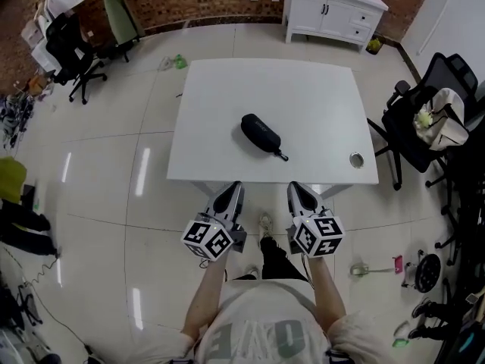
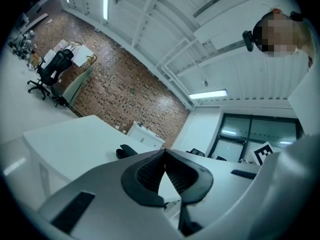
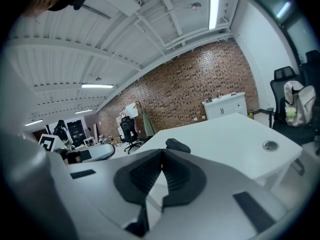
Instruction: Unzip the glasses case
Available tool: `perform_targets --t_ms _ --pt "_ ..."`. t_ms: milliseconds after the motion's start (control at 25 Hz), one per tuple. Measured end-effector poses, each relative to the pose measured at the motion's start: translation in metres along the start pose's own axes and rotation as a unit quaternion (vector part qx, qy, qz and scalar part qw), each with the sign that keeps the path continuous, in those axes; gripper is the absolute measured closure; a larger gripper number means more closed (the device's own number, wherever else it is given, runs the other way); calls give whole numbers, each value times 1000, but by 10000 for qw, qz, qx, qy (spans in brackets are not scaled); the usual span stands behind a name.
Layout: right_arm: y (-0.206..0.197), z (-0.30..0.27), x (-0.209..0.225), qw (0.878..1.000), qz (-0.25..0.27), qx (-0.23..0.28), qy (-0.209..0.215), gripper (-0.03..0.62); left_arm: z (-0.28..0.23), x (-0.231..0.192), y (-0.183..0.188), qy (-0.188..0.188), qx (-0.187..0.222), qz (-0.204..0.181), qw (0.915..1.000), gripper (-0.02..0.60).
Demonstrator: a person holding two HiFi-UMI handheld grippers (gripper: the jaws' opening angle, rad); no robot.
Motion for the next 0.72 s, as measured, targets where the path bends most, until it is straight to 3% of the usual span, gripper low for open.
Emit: perform_targets --t_ms 360,560,720 --pt "-49 177 -58 9987 -432 282 46 593 157 100 -6 68 332 -39 9994 581" --pt "-63 263 -73 9980 -344 533 -6 593 228 154 -10 272 632 -340 9971 581" --pt "-89 350 -75 9971 -349 665 -80 594 283 224 -29 358 667 -766 9942 581"
Point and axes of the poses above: the fingertips, and each gripper's own axes: z backward along the fingers, x to its right, y out of its top, the point moved 2 cm from there along z, backward along the fingers, and after that the axes turned 10 degrees about -y, right-handed, at the moved point
